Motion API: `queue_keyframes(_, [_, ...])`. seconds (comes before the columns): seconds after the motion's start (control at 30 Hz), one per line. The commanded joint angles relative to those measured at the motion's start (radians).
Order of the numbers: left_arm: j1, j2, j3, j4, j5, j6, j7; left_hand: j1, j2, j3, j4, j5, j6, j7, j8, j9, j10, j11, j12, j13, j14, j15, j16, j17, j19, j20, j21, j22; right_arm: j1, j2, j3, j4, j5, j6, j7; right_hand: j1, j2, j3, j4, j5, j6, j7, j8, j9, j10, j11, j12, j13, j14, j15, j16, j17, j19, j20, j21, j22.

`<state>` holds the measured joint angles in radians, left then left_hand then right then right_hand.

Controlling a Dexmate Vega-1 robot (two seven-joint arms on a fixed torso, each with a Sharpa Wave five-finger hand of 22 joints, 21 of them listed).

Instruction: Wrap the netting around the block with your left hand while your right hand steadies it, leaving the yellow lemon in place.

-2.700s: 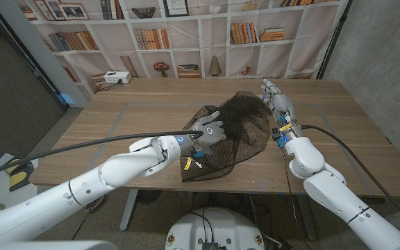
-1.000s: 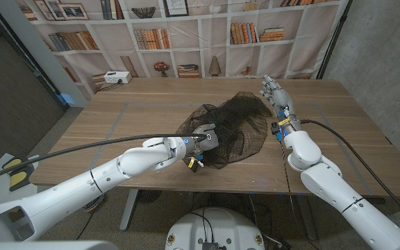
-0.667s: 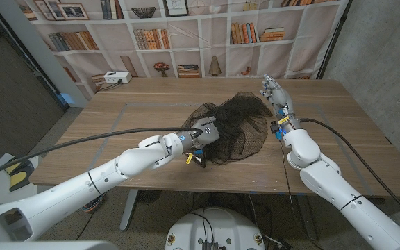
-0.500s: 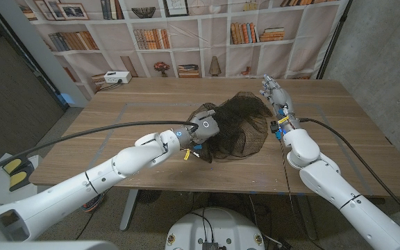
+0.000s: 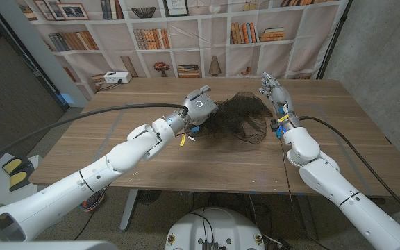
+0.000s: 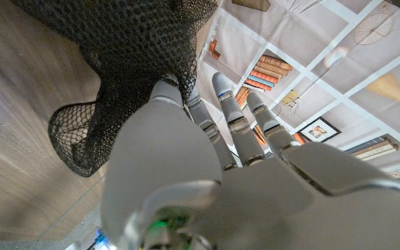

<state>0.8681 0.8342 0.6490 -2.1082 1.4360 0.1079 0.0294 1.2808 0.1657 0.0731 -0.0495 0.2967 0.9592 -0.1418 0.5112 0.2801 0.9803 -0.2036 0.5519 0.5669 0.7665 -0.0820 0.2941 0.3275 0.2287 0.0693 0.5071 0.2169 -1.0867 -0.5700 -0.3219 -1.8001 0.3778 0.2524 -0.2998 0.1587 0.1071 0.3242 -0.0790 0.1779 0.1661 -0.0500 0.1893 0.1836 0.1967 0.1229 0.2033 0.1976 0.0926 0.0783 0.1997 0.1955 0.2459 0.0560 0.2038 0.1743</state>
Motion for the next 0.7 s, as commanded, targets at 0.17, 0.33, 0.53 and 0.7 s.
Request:
queue_keyframes(0.17, [-0.128,-0.096,0.023,0.133,0.02,0.078,0.065,0.02,0.017,0.034,0.038,0.019,-0.007,-0.004,0.016,0.012,-0.005,-0.002,0.009,0.019,-0.002,-0.156,-0.004,0.009,0.02,-0.004,0.011,0.001,0.014,-0.003,0.004,0.027,-0.004,0.034,0.017,0.005,-0.011,0.005,-0.004,0.003,0.001,0.003,0.002,0.002,-0.001,-0.001,-0.002,0.002,-0.002,0.0,-0.003,-0.001,0.005,-0.007,0.001,0.005])
queue_keyframes(0.33, [-0.228,-0.134,0.072,0.228,-0.018,0.024,0.051,0.02,0.012,0.036,0.042,0.025,-0.001,-0.007,0.024,0.015,-0.007,-0.001,0.012,0.029,-0.003,-0.155,-0.008,0.013,0.025,-0.006,0.015,0.001,0.007,-0.006,0.011,0.034,-0.003,0.043,0.015,0.007,-0.013,0.005,-0.006,0.003,0.002,0.004,0.003,0.002,0.0,0.0,-0.001,0.002,-0.001,0.001,-0.003,-0.001,0.005,-0.005,0.001,0.005])
queue_keyframes(0.53, [-0.366,-0.204,0.145,0.376,-0.071,-0.03,-0.011,0.022,0.006,0.039,0.044,0.032,0.016,-0.006,0.03,0.006,-0.01,-0.001,0.013,0.039,-0.001,-0.156,-0.012,0.019,0.026,-0.007,0.017,0.0,-0.004,-0.008,0.025,0.041,0.004,0.052,0.011,0.008,-0.014,0.006,-0.008,0.003,0.003,0.006,0.003,0.002,0.0,-0.001,-0.001,0.002,0.0,0.003,-0.003,-0.002,0.006,-0.003,0.002,0.005])
queue_keyframes(0.7, [-0.457,-0.269,0.194,0.513,-0.107,-0.016,-0.001,0.025,0.002,0.039,0.045,0.037,0.015,-0.001,0.029,0.0,-0.011,-0.001,0.014,0.046,0.002,-0.157,-0.013,0.023,0.029,-0.009,0.019,0.0,-0.01,-0.011,0.035,0.047,0.012,0.051,0.009,0.008,-0.015,0.006,-0.009,0.003,0.003,0.005,0.003,0.002,0.0,0.001,-0.001,0.002,0.0,0.004,-0.003,-0.002,0.006,-0.005,0.001,0.005])
